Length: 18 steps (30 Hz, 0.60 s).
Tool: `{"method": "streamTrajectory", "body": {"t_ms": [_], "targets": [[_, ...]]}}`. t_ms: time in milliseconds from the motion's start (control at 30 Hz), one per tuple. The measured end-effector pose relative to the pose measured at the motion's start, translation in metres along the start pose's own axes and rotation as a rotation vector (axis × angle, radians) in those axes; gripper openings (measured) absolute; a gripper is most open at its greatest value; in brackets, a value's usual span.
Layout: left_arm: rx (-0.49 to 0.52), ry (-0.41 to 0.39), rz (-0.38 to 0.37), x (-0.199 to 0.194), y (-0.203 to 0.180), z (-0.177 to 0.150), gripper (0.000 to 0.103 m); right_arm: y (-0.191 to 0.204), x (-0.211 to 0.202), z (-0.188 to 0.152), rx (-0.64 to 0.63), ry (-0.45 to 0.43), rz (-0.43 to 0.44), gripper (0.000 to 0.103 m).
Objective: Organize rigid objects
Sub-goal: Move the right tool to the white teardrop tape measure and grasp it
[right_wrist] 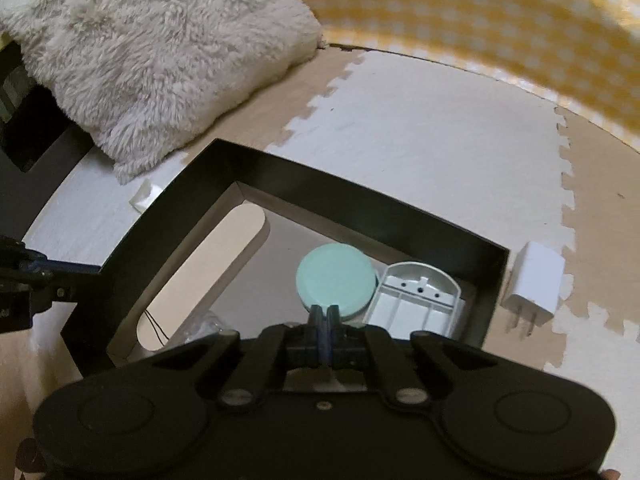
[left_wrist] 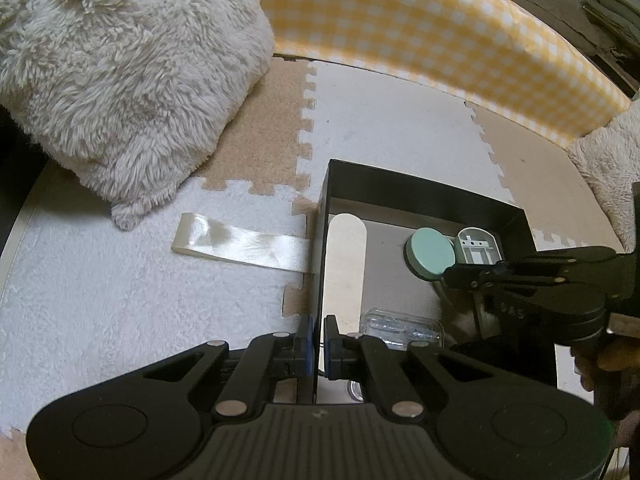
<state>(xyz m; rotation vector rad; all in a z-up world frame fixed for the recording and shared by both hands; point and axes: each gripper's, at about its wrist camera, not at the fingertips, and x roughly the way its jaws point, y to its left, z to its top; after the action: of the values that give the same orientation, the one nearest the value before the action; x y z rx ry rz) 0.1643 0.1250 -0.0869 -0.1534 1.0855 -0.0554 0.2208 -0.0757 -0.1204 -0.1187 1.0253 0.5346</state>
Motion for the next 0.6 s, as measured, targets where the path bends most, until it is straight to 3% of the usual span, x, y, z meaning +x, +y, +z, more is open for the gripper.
{"method": "streamTrajectory", "body": {"t_ms": [267,333,467,600], "targets": [[-0.001,0.0,-0.001,0.0,0.0,0.0,0.004,-0.009,-0.033,-0.002,0.015,-0.06,0.031,0.008],[0.0,0.0,-0.001,0.0,0.0,0.0,0.004,-0.013,-0.045,-0.003,0.031,-0.081,0.043,0.023],[0.0,0.0,-0.001,0.0,0.001,0.0,0.004,-0.015,-0.066,-0.004,0.041,-0.122,0.06,0.038],[0.001,0.0,0.0,0.0,0.0,0.0,0.004,-0.017,-0.09,-0.003,0.041,-0.167,0.061,0.062]]}}
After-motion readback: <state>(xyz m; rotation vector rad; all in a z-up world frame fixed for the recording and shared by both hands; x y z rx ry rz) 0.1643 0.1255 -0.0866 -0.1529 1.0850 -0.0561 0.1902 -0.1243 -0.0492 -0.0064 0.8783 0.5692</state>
